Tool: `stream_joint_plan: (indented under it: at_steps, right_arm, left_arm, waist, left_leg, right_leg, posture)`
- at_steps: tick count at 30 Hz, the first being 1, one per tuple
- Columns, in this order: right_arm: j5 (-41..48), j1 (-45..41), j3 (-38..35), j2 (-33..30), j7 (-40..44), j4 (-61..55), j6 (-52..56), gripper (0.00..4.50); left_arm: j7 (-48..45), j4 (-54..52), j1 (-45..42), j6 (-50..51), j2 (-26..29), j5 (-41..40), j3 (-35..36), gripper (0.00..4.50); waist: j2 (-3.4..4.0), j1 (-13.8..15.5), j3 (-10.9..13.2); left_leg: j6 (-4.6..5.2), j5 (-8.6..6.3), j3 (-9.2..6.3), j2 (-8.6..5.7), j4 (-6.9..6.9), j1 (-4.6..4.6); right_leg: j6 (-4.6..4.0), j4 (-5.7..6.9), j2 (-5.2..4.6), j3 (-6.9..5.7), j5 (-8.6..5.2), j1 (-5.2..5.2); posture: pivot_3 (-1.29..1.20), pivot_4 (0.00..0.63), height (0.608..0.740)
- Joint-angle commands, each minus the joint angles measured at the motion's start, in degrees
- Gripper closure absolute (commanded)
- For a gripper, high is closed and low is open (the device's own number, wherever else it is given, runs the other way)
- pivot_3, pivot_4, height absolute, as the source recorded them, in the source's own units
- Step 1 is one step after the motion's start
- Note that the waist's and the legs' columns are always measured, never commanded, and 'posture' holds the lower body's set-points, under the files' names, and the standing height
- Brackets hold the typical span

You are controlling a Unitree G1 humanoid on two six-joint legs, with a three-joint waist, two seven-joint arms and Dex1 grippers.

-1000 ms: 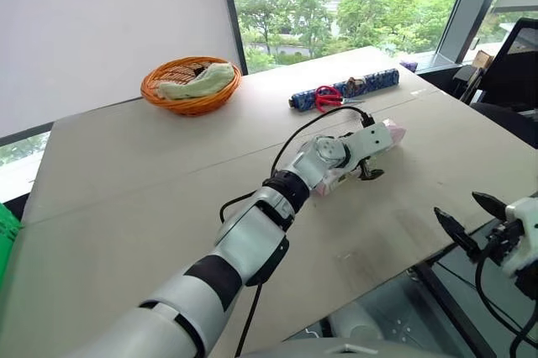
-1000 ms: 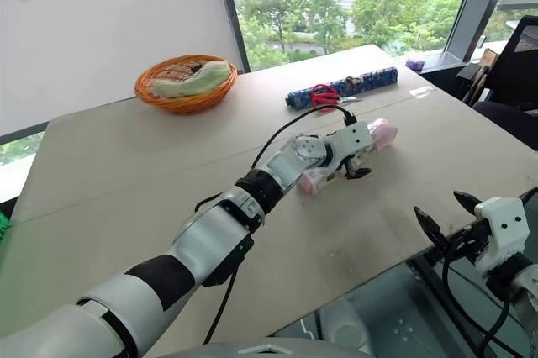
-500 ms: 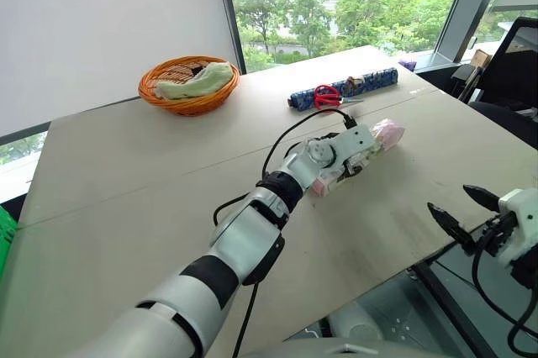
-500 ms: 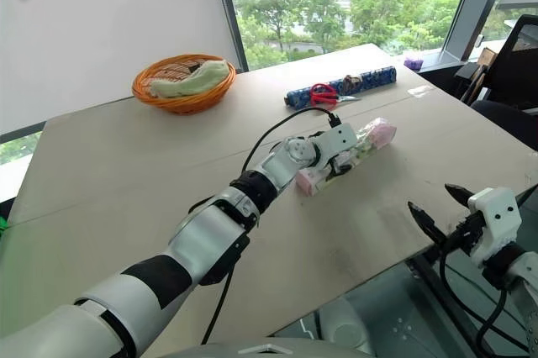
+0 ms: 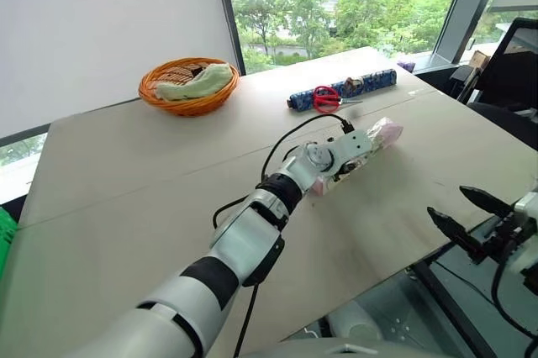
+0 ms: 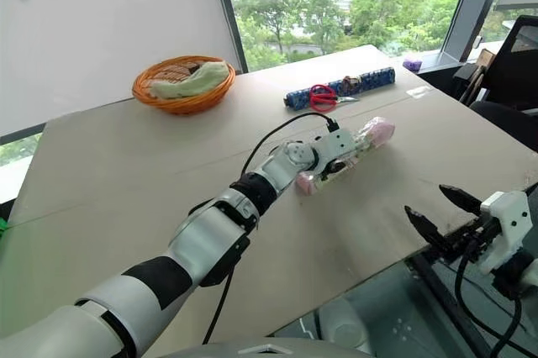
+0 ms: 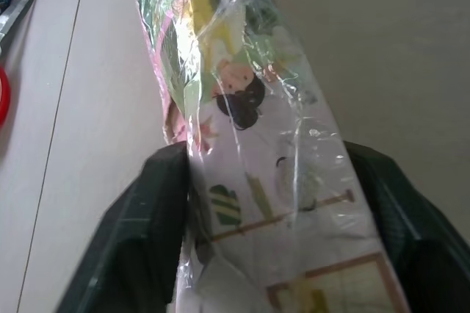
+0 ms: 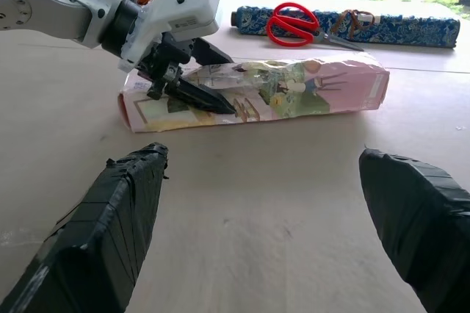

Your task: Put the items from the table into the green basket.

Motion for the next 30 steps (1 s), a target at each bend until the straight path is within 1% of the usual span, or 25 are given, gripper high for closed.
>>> stream_joint_plan:
  at_steps: [1, 2, 3, 5, 7, 10, 14, 15, 16, 18, 19, 20, 21, 23, 24, 26, 27, 28, 29, 30]
  right_arm:
    - [3.1, 0.0, -2.9, -2.2, 1.9, -1.7, 0.7, 0.00]
    - [3.3, -0.1, -3.0, -2.7, 2.1, -1.6, 0.9, 0.00]
    - [3.8, -0.5, -3.1, -3.1, 2.3, -1.4, 1.2, 0.00]
    - [5.0, -1.5, -3.1, -3.9, 2.4, -1.5, 2.0, 0.00]
    - [5.8, -3.1, -2.3, -4.8, 2.1, -1.9, 2.7, 0.00]
    - [6.8, -6.3, -0.6, -5.8, 1.5, -2.6, 4.0, 0.00]
    - [7.5, -12.5, 3.2, -6.5, 0.7, -2.3, 5.7, 0.00]
    - [7.5, -13.8, 4.1, -6.7, 0.8, -2.0, 5.9, 0.00]
    - [7.5, -15.7, 5.3, -6.9, 1.1, -1.4, 6.2, 0.00]
    - [8.0, -21.4, 8.9, -6.7, 1.9, 0.1, 6.9, 0.00]
    - [8.3, -23.9, 10.5, -6.5, 2.2, 0.8, 7.3, 0.00]
    - [8.5, -25.4, 11.5, -6.3, 2.5, 1.2, 7.6, 0.00]
    - [8.5, -27.1, 12.7, -6.0, 2.9, 1.7, 7.9, 0.00]
    - [8.6, -30.0, 14.8, -5.8, 3.7, 2.5, 8.4, 0.00]
    - [8.6, -32.8, 16.9, -5.2, 4.5, 3.5, 8.7, 0.00]
    - [8.5, -37.5, 20.0, -4.2, 6.0, 5.5, 9.0, 0.00]
    - [8.5, -39.6, 21.3, -3.5, 6.7, 6.8, 9.1, 0.00]
    - [8.5, -40.8, 21.9, -3.1, 7.2, 7.6, 9.2, 0.00]
    - [8.1, -42.4, 23.0, -2.5, 8.0, 8.9, 9.1, 0.00]
    - [7.9, -43.7, 23.8, -2.1, 8.6, 9.9, 9.1, 0.00]
  left_arm:
    - [-0.1, 0.2, 0.6, 0.2, 0.8, 0.8, 0.3, 3.50]
    - [-0.1, 0.1, 0.6, 0.3, 0.9, 0.7, 0.4, 3.74]
    - [-0.1, -0.4, 0.5, 0.5, 1.0, 0.1, 1.1, 4.13]
    - [-0.3, -1.9, 0.0, 1.0, 1.6, -1.4, 2.9, 4.39]
    - [-0.3, -4.3, -1.3, 1.9, 3.4, -3.2, 5.6, 4.41]
    - [-0.3, -9.5, -3.3, 4.5, 7.7, -5.6, 9.8, 4.41]
    - [-0.8, -17.5, -3.7, 8.9, 18.0, -6.4, 14.4, 4.41]
    - [-0.8, -19.1, -3.6, 9.9, 20.2, -6.4, 15.2, 4.41]
    - [-0.8, -20.9, -3.4, 11.1, 23.5, -6.2, 16.2, 4.41]
    - [-0.7, -25.2, -2.4, 14.0, 31.4, -5.6, 18.9, 4.41]
    - [-0.8, -27.4, -1.5, 15.5, 34.6, -5.4, 19.7, 4.41]
    - [-0.8, -29.0, -0.9, 16.6, 36.3, -5.4, 20.0, 4.41]
    - [-0.9, -30.9, 0.1, 18.0, 38.3, -5.4, 20.4, 4.41]
    - [-1.1, -35.2, 2.4, 21.2, 41.4, -5.9, 21.5, 4.41]
    - [-1.5, -39.0, 5.2, 23.8, 44.8, -5.7, 23.2, 4.41]
    - [-2.2, -46.0, 10.5, 28.5, 50.2, -5.6, 26.5, 4.41]
    - [-2.1, -48.7, 13.0, 30.3, 52.7, -5.5, 28.4, 4.41]
    - [-1.9, -50.5, 14.5, 31.5, 54.1, -5.6, 29.4, 4.41]
    - [-1.7, -52.4, 16.6, 32.9, 56.0, -5.8, 31.1, 4.41]
    - [-1.7, -54.0, 18.3, 34.1, 57.5, -5.9, 32.4, 4.41]
  waist:
    - [0.00, 0.0, 0.0]
    - [0.00, 0.0, 0.0]
    - [0.00, 0.0, 0.0]
    - [-0.01, -0.1, 0.0]
    - [-0.02, -0.2, 0.1]
    - [0.02, -0.3, 0.4]
    - [0.06, 0.4, 0.8]
    - [0.09, 0.7, 0.8]
    - [0.09, 1.2, 0.8]
    - [0.06, 2.0, 0.9]
    - [0.02, 2.4, 1.0]
    - [0.02, 2.9, 1.0]
    - [0.03, 3.6, 1.0]
    - [0.03, 6.9, 1.0]
    - [0.01, 8.8, 1.0]
    - [0.02, 11.1, 1.0]
    - [0.01, 12.0, 0.9]
    - [-0.10, 13.0, 0.9]
    - [-0.32, 14.4, 0.9]
    - [-0.48, 15.6, 0.8]
  left_leg:
    - [0.00, 0.00, -0.02, 0.00, 0.00, 0.04]
    - [-0.01, 0.00, -0.01, 0.00, 0.01, 0.07]
    - [-0.01, -0.01, -0.01, 0.00, 0.02, 0.08]
    - [-0.01, -0.01, -0.01, -0.01, 0.04, 0.08]
    - [-0.01, -0.01, 0.00, -0.01, 0.04, 0.06]
    - [-0.01, 0.00, 0.01, 0.01, 0.02, -0.01]
    - [0.00, 0.01, -0.02, 0.11, -0.02, -0.12]
    - [0.16, 0.10, -0.05, 0.11, -0.01, -0.11]
    - [0.23, 0.14, -0.04, 0.12, -0.02, -0.26]
    - [0.23, 0.14, 0.00, 0.12, -0.02, -0.33]
    - [0.23, 0.14, 0.10, 0.12, -0.04, -0.54]
    - [0.22, 0.13, 0.11, 0.11, -0.04, -0.60]
    - [0.22, 0.13, 0.11, 0.12, -0.05, -0.60]
    - [0.18, 0.10, 0.06, 0.12, -0.07, -0.61]
    - [0.18, 0.05, 0.03, 0.11, -0.08, -0.62]
    - [0.21, -0.05, 0.05, 0.08, -0.06, -0.71]
    - [0.21, -0.06, 0.05, 0.07, -0.01, -0.87]
    - [0.19, -0.04, 0.05, 0.06, 0.07, -1.12]
    - [-0.05, 0.10, 0.08, 0.05, 0.13, -1.48]
    - [-0.07, 0.11, 0.06, 0.04, 0.22, -1.75]
  right_leg:
    - [0.00, -0.01, -0.03, -0.04, 0.00, 0.07]
    - [0.00, -0.03, -0.05, -0.06, 0.00, 0.12]
    - [0.01, -0.04, -0.08, -0.08, 0.00, 0.16]
    - [0.05, -0.06, -0.11, -0.09, 0.03, 0.17]
    - [0.07, -0.08, -0.12, -0.09, 0.04, 0.16]
    - [0.08, -0.07, -0.07, -0.09, 0.05, 0.01]
    - [0.08, -0.06, 0.06, -0.07, 0.06, -0.20]
    - [0.08, -0.05, 0.08, -0.08, 0.06, -0.37]
    - [0.07, -0.03, 0.07, -0.03, 0.06, -0.59]
    - [0.06, -0.02, 0.08, 0.05, 0.07, -0.68]
    - [0.05, 0.06, 0.07, 0.19, 0.08, -0.98]
    - [0.04, 0.11, 0.08, 0.24, 0.08, -1.09]
    - [-0.19, 0.14, 0.07, 0.25, 0.22, -1.11]
    - [-0.23, 0.19, 0.03, 0.21, 0.24, -1.14]
    - [-0.26, 0.17, -0.02, 0.16, 0.24, -1.15]
    - [-0.30, 0.15, -0.09, 0.15, 0.26, -1.26]
    - [-0.33, 0.16, -0.11, 0.15, 0.28, -1.42]
    - [-0.37, 0.21, -0.11, 0.12, 0.31, -1.63]
    - [-0.45, 0.33, -0.11, 0.15, 0.37, -2.06]
    - [-0.47, 0.47, -0.13, 0.09, 0.37, -2.33]
  posture:
    - [-0.30, 0.000, 0.740]
    - [-0.30, 0.000, 0.740]
    - [-0.30, 0.000, 0.740]
    - [-0.30, 0.000, 0.740]
    - [-0.29, 0.000, 0.740]
    - [-0.29, 0.000, 0.740]
    - [-0.22, 0.000, 0.740]
    - [-0.20, 0.000, 0.740]
    - [-0.19, 0.000, 0.740]
    - [-0.14, 0.000, 0.740]
    - [-0.12, 0.000, 0.740]
    - [-0.10, 0.000, 0.740]
    - [-0.08, 0.000, 0.740]
    - [-0.04, 0.000, 0.740]
    - [-0.02, 0.000, 0.740]
    - [0.03, 0.000, 0.740]
    - [0.06, 0.000, 0.740]
    - [0.06, 0.000, 0.740]
    - [0.09, 0.000, 0.740]
    - [0.09, 0.000, 0.740]
